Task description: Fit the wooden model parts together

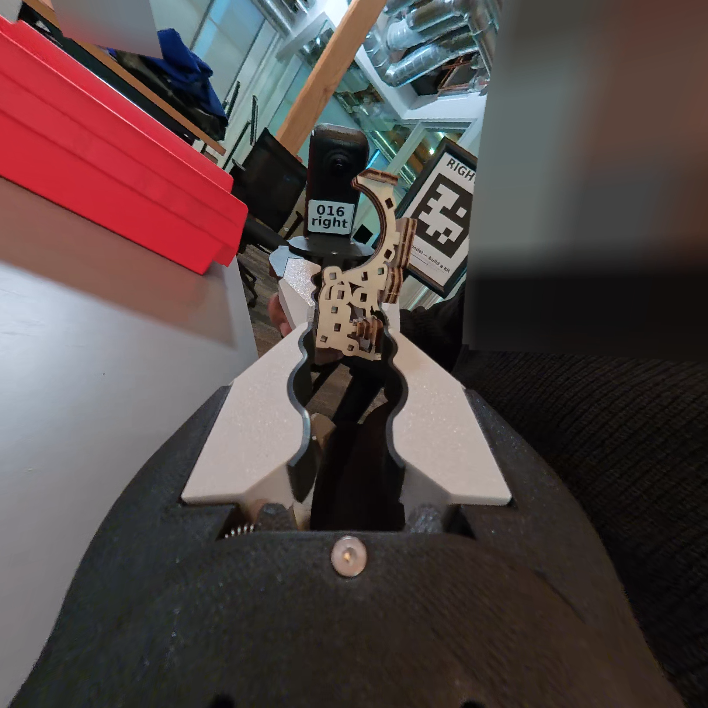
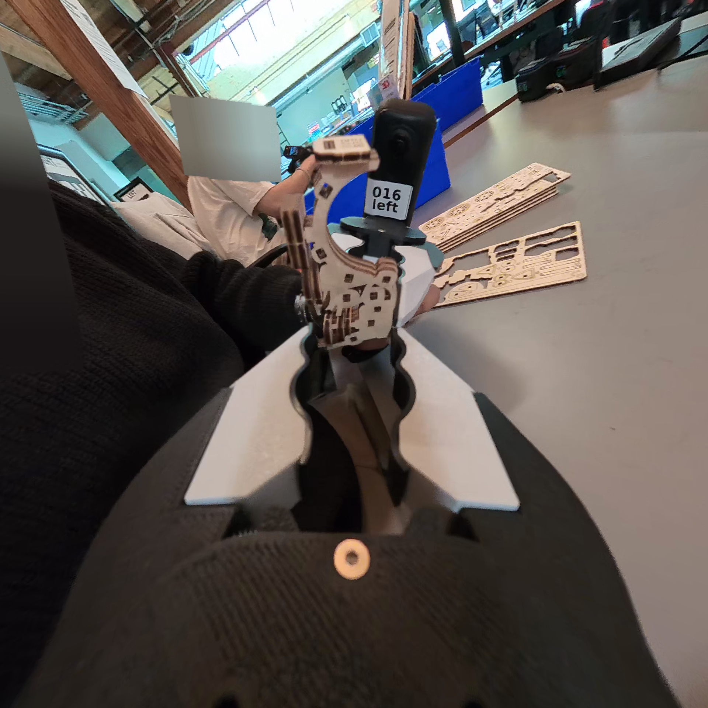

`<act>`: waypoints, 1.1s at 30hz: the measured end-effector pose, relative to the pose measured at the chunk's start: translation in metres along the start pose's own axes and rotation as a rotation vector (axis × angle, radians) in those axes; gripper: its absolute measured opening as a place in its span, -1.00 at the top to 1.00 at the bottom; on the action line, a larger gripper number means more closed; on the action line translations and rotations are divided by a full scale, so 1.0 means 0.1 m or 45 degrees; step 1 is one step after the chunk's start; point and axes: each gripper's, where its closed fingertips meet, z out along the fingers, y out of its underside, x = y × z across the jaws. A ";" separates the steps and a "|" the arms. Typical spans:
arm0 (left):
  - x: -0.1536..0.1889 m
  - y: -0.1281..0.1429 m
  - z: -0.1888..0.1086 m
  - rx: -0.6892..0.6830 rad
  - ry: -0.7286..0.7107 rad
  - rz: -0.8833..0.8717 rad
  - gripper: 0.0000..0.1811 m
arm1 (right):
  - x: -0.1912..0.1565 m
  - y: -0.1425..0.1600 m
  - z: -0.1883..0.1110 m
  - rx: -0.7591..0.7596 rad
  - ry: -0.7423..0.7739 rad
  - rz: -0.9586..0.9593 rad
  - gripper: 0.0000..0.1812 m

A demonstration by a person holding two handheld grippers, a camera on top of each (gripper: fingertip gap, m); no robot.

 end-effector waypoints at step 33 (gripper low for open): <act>-0.07 0.00 -0.01 -0.010 -0.068 0.014 0.65 | 0.09 -0.01 0.00 0.013 0.060 0.045 0.61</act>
